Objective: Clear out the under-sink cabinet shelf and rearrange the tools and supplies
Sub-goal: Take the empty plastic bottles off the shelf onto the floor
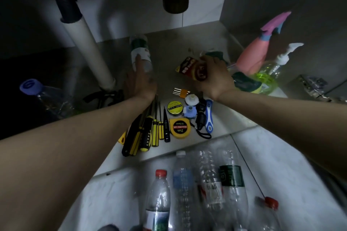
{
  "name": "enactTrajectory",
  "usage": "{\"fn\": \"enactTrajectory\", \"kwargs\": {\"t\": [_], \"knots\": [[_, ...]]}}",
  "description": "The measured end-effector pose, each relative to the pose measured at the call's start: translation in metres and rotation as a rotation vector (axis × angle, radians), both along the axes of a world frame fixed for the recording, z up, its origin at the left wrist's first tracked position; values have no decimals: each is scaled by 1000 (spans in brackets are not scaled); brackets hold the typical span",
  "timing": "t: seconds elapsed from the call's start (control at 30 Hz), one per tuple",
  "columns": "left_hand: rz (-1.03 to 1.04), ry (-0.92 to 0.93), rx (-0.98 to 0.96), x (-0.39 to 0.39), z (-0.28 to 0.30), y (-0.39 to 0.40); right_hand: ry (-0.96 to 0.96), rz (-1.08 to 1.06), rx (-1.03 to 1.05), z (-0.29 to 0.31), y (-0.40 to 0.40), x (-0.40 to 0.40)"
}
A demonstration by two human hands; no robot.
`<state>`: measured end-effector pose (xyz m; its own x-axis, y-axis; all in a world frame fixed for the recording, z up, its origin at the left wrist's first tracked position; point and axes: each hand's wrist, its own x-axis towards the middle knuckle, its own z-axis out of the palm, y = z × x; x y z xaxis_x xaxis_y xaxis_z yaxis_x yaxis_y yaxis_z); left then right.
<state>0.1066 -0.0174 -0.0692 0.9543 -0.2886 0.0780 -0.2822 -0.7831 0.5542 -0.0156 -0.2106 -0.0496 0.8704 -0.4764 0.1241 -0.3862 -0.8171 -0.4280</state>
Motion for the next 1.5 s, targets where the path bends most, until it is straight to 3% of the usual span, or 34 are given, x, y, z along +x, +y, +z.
{"fn": "enactTrajectory", "kwargs": {"t": [0.2,0.37,0.57,0.8,0.97,1.17,1.33,1.5], "knots": [[-59,26,-96,-64,33,16,-114,-78,194,30,16,-84],[-389,54,-229,-160,54,29,-116,-196,306,31,29,-191],[-665,150,-54,-282,60,59,112,-273,410,28,44,-311],[-695,331,33,-381,54,124,155,-298,546,44,99,-415],[-689,359,169,-432,33,168,300,-398,594,31,123,-452],[-937,366,476,-477,-15,211,399,-640,602,-22,127,-484],[-1106,350,580,-486,-34,233,576,-674,624,-52,126,-494],[-1072,358,584,-478,-43,228,485,-715,602,-64,127,-481]]}}
